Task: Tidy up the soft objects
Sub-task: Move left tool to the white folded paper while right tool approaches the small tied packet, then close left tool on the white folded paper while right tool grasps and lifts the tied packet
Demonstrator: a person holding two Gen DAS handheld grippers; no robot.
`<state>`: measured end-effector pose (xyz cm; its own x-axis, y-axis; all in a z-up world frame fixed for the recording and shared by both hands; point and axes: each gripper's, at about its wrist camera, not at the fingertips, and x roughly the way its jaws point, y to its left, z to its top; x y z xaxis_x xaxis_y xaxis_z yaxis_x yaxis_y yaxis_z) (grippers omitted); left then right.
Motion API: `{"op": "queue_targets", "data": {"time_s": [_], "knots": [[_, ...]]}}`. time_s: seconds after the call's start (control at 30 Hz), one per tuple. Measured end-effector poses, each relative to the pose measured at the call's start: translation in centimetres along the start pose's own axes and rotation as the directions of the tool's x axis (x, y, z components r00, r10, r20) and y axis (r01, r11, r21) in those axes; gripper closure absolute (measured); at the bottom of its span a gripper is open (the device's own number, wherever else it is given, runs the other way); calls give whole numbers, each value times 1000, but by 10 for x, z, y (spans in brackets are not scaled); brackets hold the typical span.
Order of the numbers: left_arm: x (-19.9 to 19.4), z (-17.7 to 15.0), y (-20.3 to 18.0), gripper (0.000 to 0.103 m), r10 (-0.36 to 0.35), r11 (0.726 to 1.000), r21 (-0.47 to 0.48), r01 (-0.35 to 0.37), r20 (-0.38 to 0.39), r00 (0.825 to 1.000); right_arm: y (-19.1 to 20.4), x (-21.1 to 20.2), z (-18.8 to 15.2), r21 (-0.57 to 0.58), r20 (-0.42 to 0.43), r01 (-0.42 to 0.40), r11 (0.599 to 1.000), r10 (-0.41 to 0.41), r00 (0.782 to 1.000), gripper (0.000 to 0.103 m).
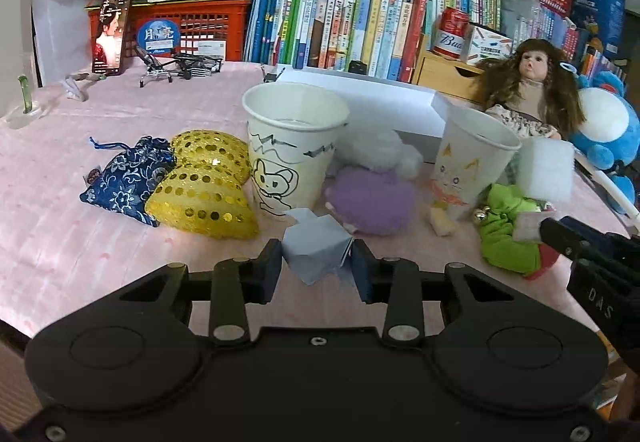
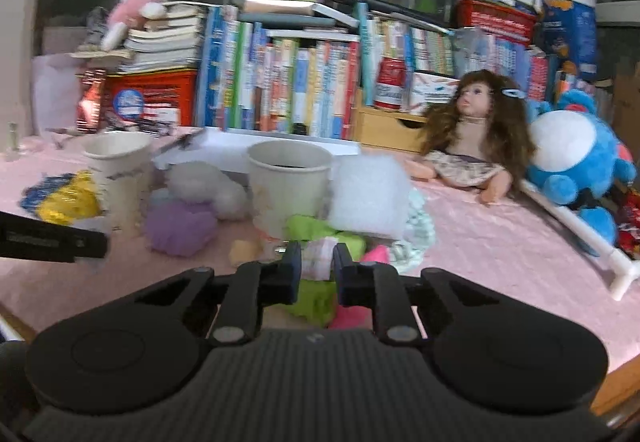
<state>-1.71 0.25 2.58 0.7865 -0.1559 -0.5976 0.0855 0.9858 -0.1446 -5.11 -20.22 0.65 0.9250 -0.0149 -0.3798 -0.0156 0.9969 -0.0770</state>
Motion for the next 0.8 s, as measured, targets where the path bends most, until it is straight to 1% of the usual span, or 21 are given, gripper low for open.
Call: {"op": "queue_targets", "data": {"time_s": [0.13,0.27,0.3,0.33,0.37,0.43,0.47,0.5,0.53,0.57,0.63,0.77,0.8], "knots": [[0,-3,1,67,-5,1000,1,5,-13,1000,5,-3,-3,3,-42,-90,996,90,995,81],[3,-5,1,67,-7,1000,1,7,-27,1000,17,1,-12,-37,-92,-143,989,139,986,80],[4,-5,1,67,-5,1000,5,5,-30,1000,19,3,-14,-41,-104,-151,988,146,984,78],[4,-6,1,67,-3,1000,9,3,-31,1000,21,4,-16,-45,-116,-157,987,151,982,73],[5,-6,0,67,-1,1000,11,1,-33,999,22,5,-17,-48,-125,-161,986,154,980,70],[6,-7,1,67,1,1000,15,-1,-35,999,22,6,-20,-58,-135,-159,986,150,979,69],[7,-8,1,67,2,1000,17,-2,-35,999,22,7,-20,-63,-139,-158,985,148,979,66],[7,-8,1,67,3,1000,19,-2,-35,999,22,7,-21,-66,-141,-157,985,147,979,57],[7,-8,1,66,1,1000,21,0,-34,999,21,8,-22,-67,-145,-160,985,149,978,53],[7,-8,1,65,0,1000,22,1,-33,999,20,8,-22,-64,-149,-165,984,154,977,52],[7,-9,1,62,-1,1000,25,2,-30,1000,18,9,-22,-46,-154,-177,983,168,974,45],[7,-9,1,59,2,1000,29,-1,-28,1000,16,14,-21,2,-176,-198,980,195,965,44],[7,-9,1,59,3,1000,31,-2,-29,1000,16,15,-20,5,-185,-188,982,186,965,44]]}}
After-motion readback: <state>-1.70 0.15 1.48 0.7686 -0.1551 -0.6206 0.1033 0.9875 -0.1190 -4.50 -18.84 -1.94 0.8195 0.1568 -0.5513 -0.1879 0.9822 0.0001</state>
